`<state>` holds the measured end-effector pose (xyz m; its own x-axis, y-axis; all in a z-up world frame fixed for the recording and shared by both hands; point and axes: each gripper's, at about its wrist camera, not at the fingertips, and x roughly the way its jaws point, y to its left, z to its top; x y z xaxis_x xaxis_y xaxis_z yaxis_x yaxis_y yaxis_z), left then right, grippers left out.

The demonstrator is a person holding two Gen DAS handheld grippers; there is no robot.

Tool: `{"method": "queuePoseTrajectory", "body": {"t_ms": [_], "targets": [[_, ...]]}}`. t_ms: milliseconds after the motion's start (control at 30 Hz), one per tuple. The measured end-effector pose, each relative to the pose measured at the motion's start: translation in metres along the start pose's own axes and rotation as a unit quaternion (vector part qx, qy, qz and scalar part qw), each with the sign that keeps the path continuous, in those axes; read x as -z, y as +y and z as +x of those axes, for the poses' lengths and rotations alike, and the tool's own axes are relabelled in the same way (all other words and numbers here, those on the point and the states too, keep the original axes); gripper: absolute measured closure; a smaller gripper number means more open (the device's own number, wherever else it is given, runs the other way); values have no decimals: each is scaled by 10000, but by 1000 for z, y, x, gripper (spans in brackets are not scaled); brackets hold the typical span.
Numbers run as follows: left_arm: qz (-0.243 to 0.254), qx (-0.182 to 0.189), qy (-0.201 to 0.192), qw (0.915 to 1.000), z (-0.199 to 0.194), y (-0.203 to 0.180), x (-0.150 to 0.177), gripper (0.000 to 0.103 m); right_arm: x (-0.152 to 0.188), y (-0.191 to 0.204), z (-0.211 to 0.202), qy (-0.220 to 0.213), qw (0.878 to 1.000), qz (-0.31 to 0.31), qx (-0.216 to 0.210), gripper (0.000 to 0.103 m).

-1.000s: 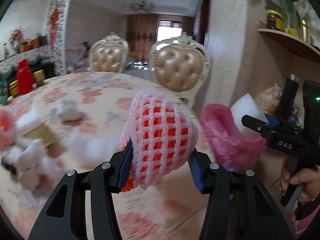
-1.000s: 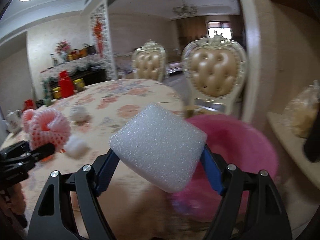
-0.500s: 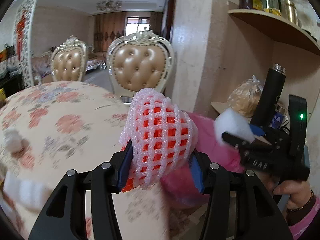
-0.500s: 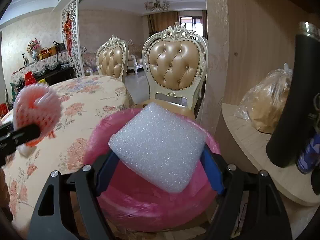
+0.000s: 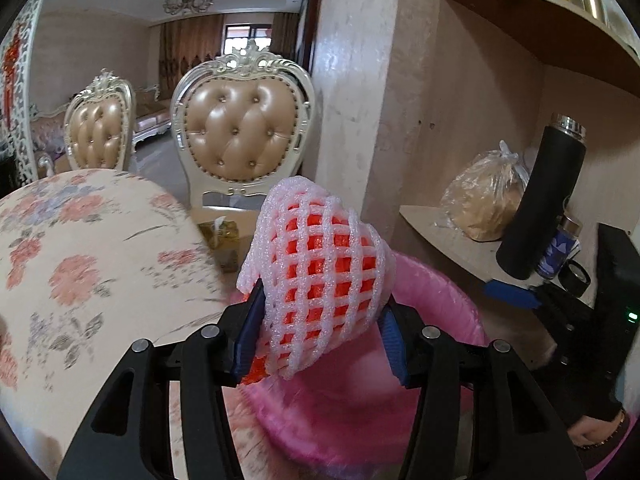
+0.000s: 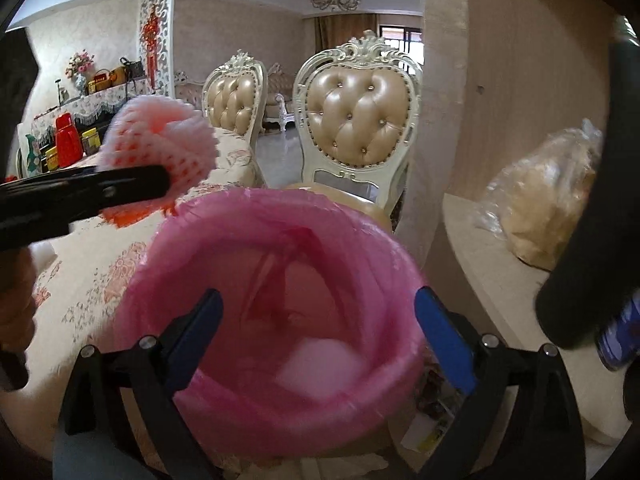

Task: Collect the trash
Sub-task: 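Carry both items to the pink bin and open both tools to drop them, then move both open tools back over the table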

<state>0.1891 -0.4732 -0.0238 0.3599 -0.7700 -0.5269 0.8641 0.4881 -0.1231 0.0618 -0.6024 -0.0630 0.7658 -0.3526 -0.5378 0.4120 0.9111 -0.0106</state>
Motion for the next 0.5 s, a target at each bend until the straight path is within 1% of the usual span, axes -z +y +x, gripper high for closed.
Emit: {"method": "queuePoseTrajectory", "body": {"t_ms": [33,67,100,133,167,200,300,400,500], "targets": [[8,76,38,10000,6,-3,-1,49,2,-4,-5,-22,10000,64,14,9],[17,125,73,9999,10,-5,-1,44,2,-9,-11,-47,9999,155,6,9],[21,136,101,9999,13,-7,0,36,3,-15,-17,-75,9996,274,-25,9],[15,129,116,9998,15,-8,1,30,5,-17,-22,-102,9994,338,-33,9],[-23,123,96,9999,16,-8,3,21,5,-18,-26,-121,9993,350,-1,9],[-52,95,70,9999,15,-8,4,16,6,-18,-29,-123,9994,336,40,9],[-174,-73,-12,9998,5,-1,8,13,7,-14,-35,-156,9993,324,52,9],[-337,-239,-126,9991,-19,16,15,11,4,-4,-38,-201,9993,311,-34,9],[-475,-630,-253,9966,-52,40,28,10,0,19,-38,-221,9994,169,-223,9]]}}
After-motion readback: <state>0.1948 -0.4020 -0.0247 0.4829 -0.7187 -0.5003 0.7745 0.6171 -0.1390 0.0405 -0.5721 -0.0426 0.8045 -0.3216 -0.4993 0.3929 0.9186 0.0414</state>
